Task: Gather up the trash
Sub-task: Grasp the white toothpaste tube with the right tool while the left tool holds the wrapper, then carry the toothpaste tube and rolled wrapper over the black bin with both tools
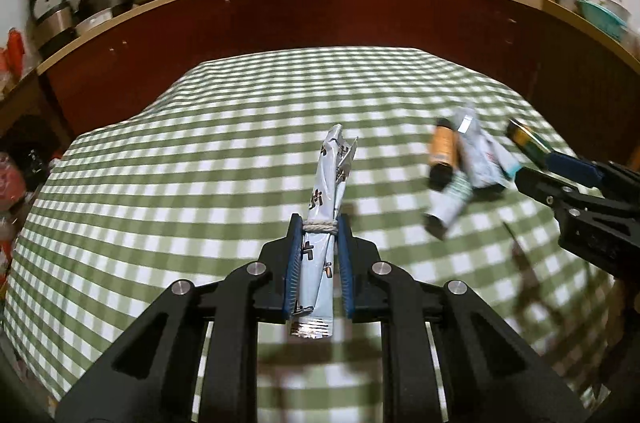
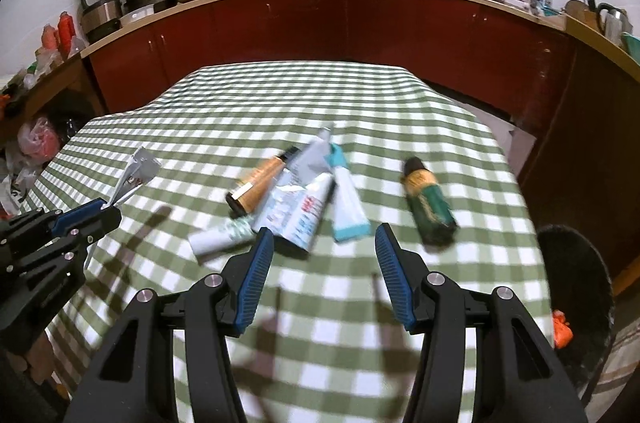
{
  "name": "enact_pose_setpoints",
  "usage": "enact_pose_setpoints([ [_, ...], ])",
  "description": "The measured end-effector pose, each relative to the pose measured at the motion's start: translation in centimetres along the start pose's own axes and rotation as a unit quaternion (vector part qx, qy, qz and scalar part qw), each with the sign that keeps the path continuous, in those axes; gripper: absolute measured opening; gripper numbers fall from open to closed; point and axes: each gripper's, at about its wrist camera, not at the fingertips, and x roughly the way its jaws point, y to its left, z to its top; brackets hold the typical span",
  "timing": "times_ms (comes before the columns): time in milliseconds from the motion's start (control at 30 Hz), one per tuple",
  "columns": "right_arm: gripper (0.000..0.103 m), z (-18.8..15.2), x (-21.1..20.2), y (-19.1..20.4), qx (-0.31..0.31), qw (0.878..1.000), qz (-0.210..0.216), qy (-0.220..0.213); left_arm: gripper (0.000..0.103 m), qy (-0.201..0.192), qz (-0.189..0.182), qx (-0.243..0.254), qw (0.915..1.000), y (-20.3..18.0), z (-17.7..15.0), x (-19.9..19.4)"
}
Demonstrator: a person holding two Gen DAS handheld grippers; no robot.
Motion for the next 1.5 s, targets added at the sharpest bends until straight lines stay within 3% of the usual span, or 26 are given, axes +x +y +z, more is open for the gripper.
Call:
enact_pose_setpoints([
  [367,0.053,1.0,4.0,1.8,-0.003,0.999,-0.001,0.048,0.017,0.007,0.009,-0.011,0.9999,1.6,0.7,2.0],
  [800,0.052,1.4,3.6,1.4,-0.001,0.999,-0.013,0.046,0.017,0.008,0.001,-0.024,0.9997,2.7,0.5,2.4],
  [967,0.033,1.6,4.1,1.3,0.002,0.999,-0.008,0.050,0.017,0.011,0.000,-0.024,0.9997,2.6,0.5,2.5],
  [1067,0.016,1.6,4.2,1.2,-0.001,0.999,-0.006,0.051,0.017,0.013,-0.002,-0.024,0.9996,2.6,0.4,2.7],
  [1167,0.008,1.5,4.0,1.1,-0.005,0.999,-0.007,0.049,0.017,0.012,-0.004,-0.023,0.9997,2.6,0.4,2.6],
  [1500,0.006,1.2,1.7,1.0,-0.008,1.000,-0.002,0.021,0.017,0.002,-0.010,-0.020,0.9998,2.3,0.3,1.6],
])
